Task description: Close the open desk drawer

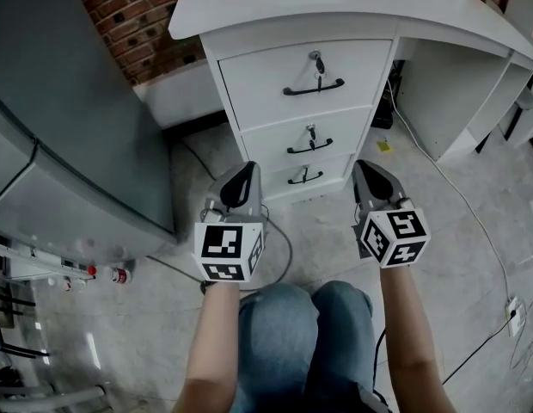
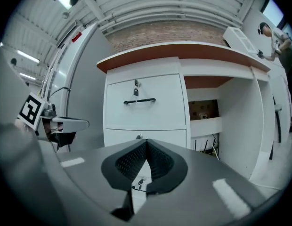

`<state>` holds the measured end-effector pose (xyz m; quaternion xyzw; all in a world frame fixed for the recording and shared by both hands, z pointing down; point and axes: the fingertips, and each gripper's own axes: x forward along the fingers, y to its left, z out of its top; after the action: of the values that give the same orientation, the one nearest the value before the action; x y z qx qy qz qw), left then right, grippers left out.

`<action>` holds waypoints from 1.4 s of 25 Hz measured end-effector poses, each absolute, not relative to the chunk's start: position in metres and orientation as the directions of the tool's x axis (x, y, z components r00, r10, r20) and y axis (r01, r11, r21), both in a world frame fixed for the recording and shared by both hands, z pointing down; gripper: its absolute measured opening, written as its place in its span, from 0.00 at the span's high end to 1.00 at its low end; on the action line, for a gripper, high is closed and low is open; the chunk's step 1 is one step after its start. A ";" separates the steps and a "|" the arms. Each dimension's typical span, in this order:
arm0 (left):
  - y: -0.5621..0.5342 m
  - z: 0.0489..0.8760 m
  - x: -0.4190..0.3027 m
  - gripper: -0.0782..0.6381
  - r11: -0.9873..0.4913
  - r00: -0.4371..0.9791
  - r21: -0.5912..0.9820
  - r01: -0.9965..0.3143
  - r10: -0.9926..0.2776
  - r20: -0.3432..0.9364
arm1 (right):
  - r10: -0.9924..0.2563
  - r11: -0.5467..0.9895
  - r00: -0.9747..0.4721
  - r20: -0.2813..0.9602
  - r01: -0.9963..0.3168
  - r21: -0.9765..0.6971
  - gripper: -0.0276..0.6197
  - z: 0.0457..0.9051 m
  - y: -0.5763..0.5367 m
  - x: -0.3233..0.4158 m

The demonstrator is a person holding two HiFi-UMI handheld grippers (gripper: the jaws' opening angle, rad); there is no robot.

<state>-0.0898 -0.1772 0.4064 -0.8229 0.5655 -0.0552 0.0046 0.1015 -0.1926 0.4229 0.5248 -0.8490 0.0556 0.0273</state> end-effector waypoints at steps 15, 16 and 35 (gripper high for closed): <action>-0.175 0.349 -0.081 0.89 -0.385 0.381 -0.095 -0.918 -0.923 0.064 | -0.915 0.403 -0.399 0.061 -0.913 0.069 0.96 0.358 -0.174 0.096; -0.173 0.348 -0.079 0.89 -0.385 0.382 -0.098 -0.918 -0.923 0.056 | -0.916 0.401 -0.398 0.054 -0.913 0.070 0.96 0.355 -0.171 0.097; -0.144 0.313 -0.076 0.89 -0.345 0.350 -0.099 -0.933 -0.936 -0.034 | -0.928 0.370 -0.373 -0.016 -0.924 0.094 0.96 0.315 -0.141 0.114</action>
<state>-0.0764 -0.1441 0.3131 -0.8199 0.5701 -0.0141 0.0505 0.1144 -0.1413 0.3145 0.5594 -0.8275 -0.0435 0.0198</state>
